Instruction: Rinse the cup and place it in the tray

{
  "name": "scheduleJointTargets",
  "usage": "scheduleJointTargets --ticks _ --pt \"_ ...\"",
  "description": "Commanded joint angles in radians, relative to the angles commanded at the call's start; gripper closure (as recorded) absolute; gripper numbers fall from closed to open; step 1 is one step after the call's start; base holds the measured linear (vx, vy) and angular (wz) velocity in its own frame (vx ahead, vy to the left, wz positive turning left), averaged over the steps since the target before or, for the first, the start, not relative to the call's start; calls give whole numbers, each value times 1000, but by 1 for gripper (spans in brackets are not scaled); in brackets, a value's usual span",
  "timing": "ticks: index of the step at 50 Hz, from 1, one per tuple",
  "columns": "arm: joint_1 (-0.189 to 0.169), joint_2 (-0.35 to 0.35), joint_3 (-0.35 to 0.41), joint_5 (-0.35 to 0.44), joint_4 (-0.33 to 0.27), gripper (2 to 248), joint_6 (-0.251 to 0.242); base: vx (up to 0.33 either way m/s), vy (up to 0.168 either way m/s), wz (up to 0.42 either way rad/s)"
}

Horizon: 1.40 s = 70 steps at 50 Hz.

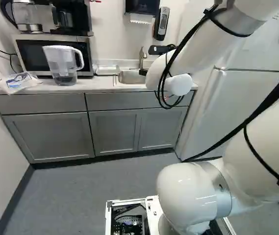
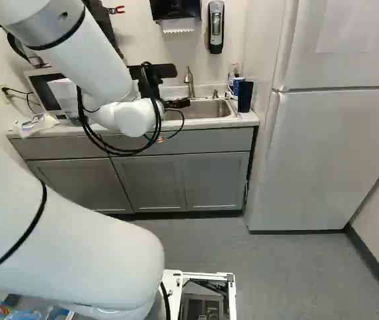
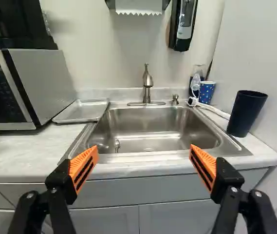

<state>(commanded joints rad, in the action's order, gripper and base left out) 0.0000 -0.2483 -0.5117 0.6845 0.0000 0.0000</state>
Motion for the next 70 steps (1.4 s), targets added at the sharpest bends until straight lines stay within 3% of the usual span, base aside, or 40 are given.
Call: scheduleJointTargets --ticks 26,70 --pt "0 -5 -52 -16 0 3 0 0 0 0" --pt "0 -4 -146 -126 0 3 0 0 0 0"
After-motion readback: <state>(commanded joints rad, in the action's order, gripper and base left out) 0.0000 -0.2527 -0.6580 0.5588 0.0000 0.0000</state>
